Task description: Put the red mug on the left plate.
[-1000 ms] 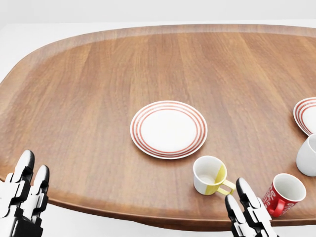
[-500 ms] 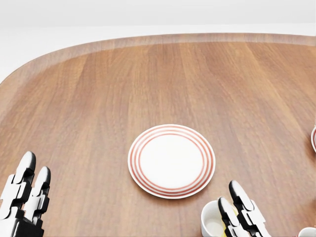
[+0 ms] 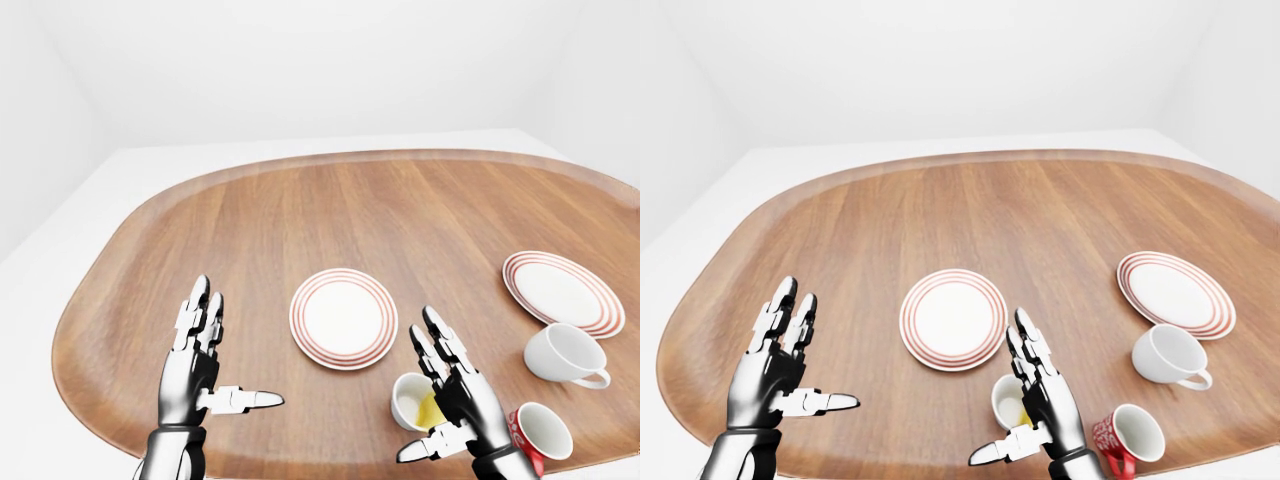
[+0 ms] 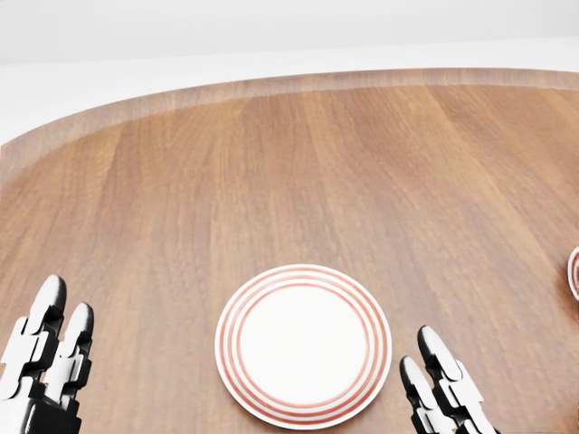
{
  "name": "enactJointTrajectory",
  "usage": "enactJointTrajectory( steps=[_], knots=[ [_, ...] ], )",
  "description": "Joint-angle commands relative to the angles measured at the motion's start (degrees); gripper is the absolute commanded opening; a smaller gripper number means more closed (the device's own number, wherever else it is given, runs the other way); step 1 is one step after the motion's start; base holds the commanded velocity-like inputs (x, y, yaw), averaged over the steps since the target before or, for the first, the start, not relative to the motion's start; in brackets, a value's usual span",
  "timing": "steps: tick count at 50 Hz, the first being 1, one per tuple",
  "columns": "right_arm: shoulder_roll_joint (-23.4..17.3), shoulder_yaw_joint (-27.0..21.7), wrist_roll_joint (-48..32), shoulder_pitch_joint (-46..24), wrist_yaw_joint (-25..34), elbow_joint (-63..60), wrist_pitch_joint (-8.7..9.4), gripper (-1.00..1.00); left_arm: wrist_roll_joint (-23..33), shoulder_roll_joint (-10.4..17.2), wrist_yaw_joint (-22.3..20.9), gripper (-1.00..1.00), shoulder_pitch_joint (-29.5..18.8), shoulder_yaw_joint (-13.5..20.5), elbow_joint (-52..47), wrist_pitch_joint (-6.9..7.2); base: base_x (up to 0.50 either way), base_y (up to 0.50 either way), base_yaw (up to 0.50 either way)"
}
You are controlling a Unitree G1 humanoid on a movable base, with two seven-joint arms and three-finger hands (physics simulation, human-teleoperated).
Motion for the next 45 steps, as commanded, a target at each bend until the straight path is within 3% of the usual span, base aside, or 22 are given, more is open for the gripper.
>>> enactJointTrajectory(
  steps=[1,32,39,45],
  knots=[
    [-0.2,0.2,-0.2,0.2,-0.3,0.1,0.00,1.00,0.0,0.0,-0.1,1.00,0.3,0.0,0.0,0.00,0.50,0.01,0.00],
    [-0.3,-0.1,0.8,0.1,-0.6,0.4,0.00,1.00,-0.2,-0.1,-0.3,1.00,0.6,0.0,0.1,0.00,0.50,-0.01,0.00],
    [0.2,-0.8,-0.1,-0.4,-0.8,0.4,0.00,1.00,0.1,0.0,-0.1,1.00,0.2,-0.1,-0.1,0.00,0.04,0.00,0.00],
    [0.3,-0.4,-2.1,-0.6,-1.2,-0.3,0.00,1.00,0.0,0.1,-0.1,1.00,0.1,-0.2,-0.3,0.00,0.32,0.45,0.00]
  ],
)
